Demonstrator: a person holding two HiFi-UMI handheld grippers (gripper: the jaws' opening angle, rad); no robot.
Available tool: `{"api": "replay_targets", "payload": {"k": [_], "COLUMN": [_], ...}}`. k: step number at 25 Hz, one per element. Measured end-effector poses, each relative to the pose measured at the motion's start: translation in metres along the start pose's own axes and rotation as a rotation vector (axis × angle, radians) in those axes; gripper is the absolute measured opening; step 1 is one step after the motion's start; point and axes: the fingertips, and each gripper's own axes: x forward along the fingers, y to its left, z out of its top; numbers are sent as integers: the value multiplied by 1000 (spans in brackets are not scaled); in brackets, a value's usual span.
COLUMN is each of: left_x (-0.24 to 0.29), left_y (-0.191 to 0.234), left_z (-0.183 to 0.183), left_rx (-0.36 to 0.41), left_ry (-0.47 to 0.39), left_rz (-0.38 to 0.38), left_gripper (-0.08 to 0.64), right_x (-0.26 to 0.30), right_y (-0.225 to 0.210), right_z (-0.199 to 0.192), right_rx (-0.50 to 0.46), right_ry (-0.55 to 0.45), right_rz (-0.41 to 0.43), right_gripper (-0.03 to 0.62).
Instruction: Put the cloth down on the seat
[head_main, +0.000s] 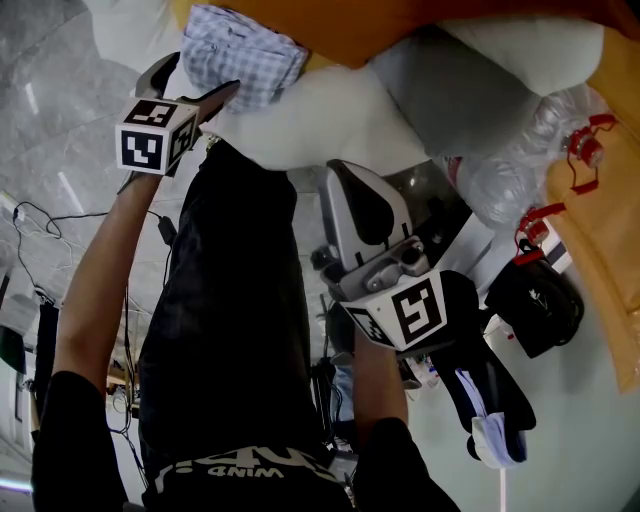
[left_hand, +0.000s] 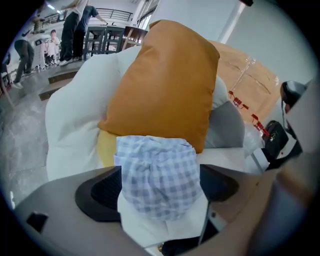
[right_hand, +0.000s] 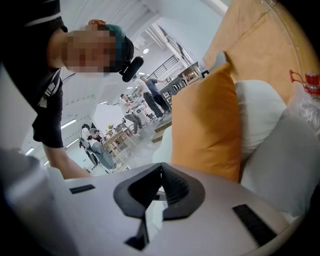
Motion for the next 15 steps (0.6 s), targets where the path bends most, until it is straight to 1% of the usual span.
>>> {"api": "replay_targets", "payload": {"k": [2,3,5,7,9,11,13,15], "left_x": [-5,-10,-23,-38,-57,-80,-104,-132], "left_y": [-4,-6,-7,-11,-20,-31,-41,-54], "left_z": [2,4,14,25,37,51,65,82], "left_rx": [5,16,57,91,105,122,135,142], "left_ry": [-1,-8,-48,-95,-130,-167,-198,-232], "left_rz": [-20,-20,4,18,12,5,-4,-18], "left_gripper": [488,460,286,248,191,104,91,54], "right_x": [0,0,-1,-4,-9,-13,-17,-23], "right_y": [3,6,11,18,26,38,51,64], "right_z": [2,4,9,15,24,35,47,60], "right_rx": [-3,-6,-16,-27,-36,-43,-55,-71], "right_ry": [-4,-5,-4,-4,-4,-4,-6,-7], "right_rz": [3,6,13,21,28,40,52,61], "right_gripper": [19,19,20,19,20,19,18,19]}}
